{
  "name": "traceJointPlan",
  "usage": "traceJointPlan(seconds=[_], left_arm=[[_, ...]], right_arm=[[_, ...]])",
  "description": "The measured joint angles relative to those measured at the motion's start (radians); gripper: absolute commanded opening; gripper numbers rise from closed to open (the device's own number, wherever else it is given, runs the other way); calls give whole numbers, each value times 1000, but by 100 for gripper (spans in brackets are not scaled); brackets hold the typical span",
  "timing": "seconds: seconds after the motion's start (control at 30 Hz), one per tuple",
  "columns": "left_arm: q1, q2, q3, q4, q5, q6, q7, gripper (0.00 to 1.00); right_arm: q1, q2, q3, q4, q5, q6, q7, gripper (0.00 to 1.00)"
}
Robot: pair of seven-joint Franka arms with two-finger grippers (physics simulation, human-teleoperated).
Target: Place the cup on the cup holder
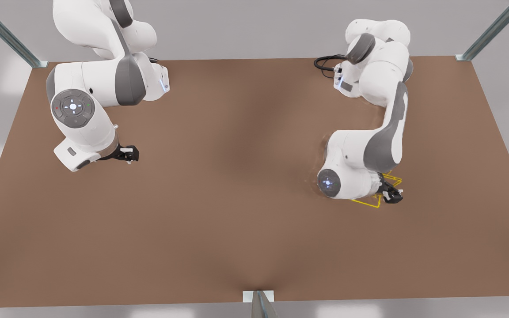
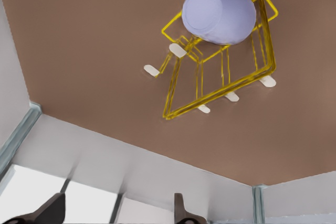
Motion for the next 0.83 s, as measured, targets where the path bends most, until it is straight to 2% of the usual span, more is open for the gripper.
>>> traceJointPlan(seconds=[0.07,0.1,0.17,0.23,0.37,0.83], left_arm=[[80,-85,7,14,-267,47,-123,100],[91,-196,43,-47,-362,66,-173,100],[53,-481,185,-325,-509,114,-253,100],[14,-625,255,-527,-601,186,-321,100],[3,-672,279,-598,-685,276,-438,100],[1,-675,281,-603,-728,345,-690,100]], right_arm=[[0,1,1,-1,2,2,0,100],[-2,2,1,-2,4,7,0,100],[-33,15,2,-23,44,39,-2,100],[-71,23,3,-41,86,73,-5,100],[-74,26,5,-47,132,117,-18,100],[-78,27,5,-45,165,177,-48,100]])
